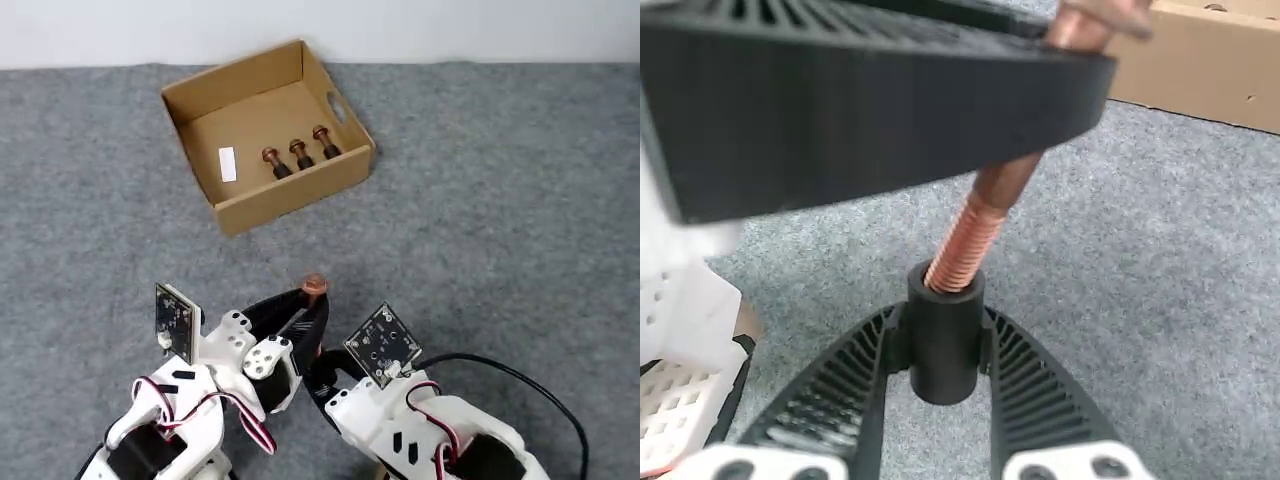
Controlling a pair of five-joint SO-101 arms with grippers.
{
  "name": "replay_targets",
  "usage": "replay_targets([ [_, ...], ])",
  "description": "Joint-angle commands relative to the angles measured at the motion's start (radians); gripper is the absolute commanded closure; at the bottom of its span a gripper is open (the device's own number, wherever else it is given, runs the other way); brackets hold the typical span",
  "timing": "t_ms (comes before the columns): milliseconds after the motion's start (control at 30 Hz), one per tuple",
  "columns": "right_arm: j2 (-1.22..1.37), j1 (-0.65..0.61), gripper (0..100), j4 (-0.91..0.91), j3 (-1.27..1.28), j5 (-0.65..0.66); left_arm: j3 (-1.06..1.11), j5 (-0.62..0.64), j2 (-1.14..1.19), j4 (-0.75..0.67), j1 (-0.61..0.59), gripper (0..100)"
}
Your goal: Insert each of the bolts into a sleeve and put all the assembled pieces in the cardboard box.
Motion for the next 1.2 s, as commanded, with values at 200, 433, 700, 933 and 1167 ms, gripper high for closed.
replay_targets([
  [200,-0.010,-0.007,99.1,-0.025,-0.009,0.006,-0.142,-0.103,-0.005,0.333,0.032,100],
  [433,-0.010,-0.007,99.1,-0.025,-0.008,0.006,-0.097,-0.107,-0.003,0.348,0.163,100],
  [700,-0.010,-0.005,99.1,-0.025,-0.003,0.006,-0.096,-0.173,-0.003,0.342,0.161,96],
  [933,-0.010,-0.005,99.1,-0.025,0.000,0.008,-0.111,-0.181,-0.003,0.348,0.064,86],
  [1167,-0.010,-0.004,99.1,-0.025,0.003,0.008,-0.147,-0.180,-0.003,0.350,0.046,86],
])
